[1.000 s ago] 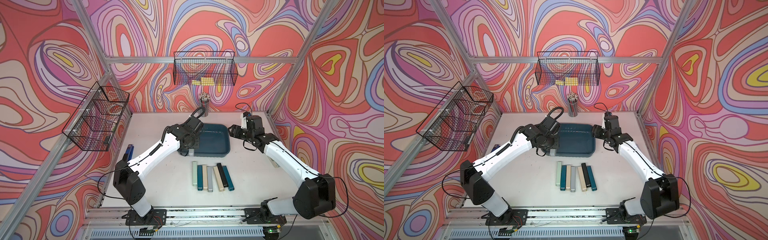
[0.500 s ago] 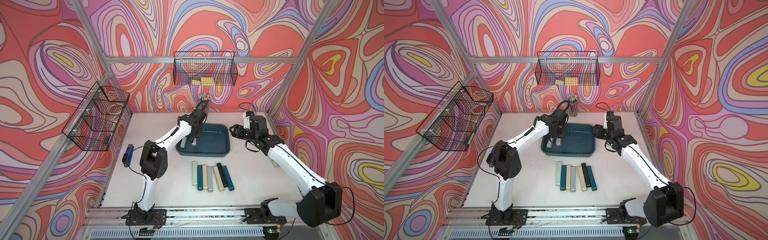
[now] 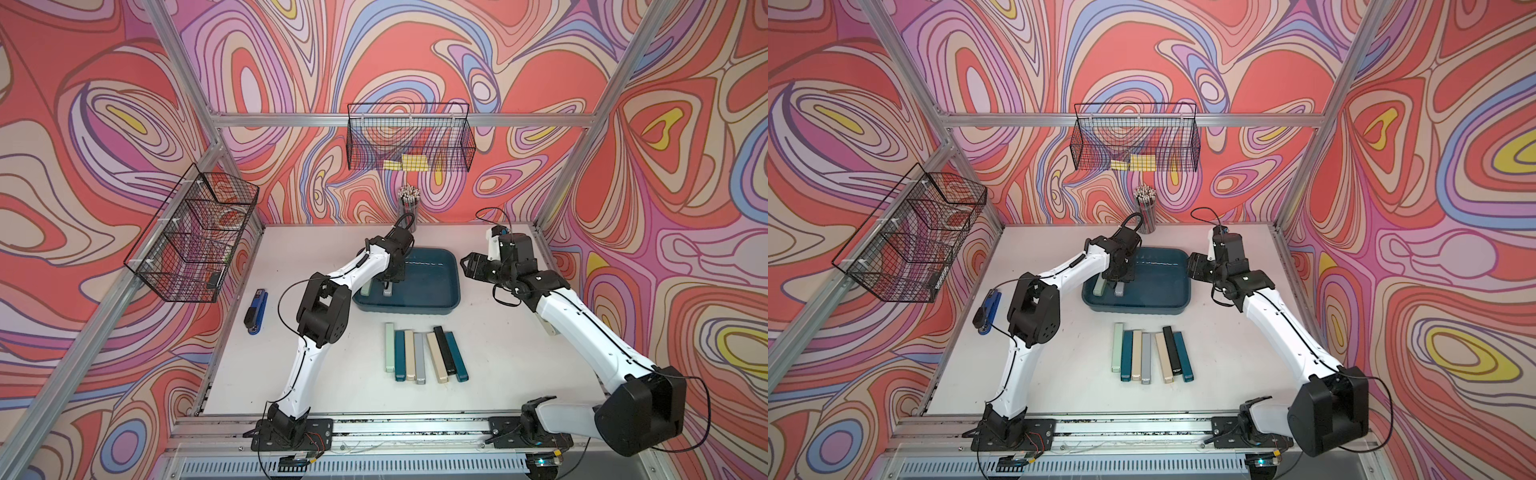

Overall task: Put the pruning pliers into the storage box
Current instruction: Place the pruning pliers in the storage box.

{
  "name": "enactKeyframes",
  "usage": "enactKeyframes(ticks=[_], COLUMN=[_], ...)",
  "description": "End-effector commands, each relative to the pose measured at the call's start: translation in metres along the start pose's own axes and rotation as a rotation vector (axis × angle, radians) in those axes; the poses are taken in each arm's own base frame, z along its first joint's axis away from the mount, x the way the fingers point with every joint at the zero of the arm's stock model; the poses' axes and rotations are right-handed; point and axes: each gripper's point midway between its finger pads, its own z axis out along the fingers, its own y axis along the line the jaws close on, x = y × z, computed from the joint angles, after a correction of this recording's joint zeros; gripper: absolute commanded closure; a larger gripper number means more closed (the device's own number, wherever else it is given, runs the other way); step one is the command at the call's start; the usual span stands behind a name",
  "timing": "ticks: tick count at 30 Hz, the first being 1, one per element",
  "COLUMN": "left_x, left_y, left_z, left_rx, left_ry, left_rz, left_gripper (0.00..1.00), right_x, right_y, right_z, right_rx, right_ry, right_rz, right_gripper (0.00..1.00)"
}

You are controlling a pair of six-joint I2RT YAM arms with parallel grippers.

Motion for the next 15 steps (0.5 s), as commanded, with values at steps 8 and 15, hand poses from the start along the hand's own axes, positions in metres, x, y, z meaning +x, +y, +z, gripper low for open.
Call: enactKeyframes(ticks=[8,15], left_x=[-0.011,-0.01], left_y=[0.027,0.046], left_z=[0.023,0.036], left_rx=[-0.085,-0.117], left_ry=[-0.026,-0.01], left_rz=[-0.024,-0.06], left_gripper=[0.79,0.79], right_x=[0.003,0.007], right_y=[-0.001,-0.002], right_z=[0.008,0.015], right_rx=[0.01,0.011], right_ry=[0.024,0.034], right_rz=[0.008,0.014], right_gripper=[0.33,0.34])
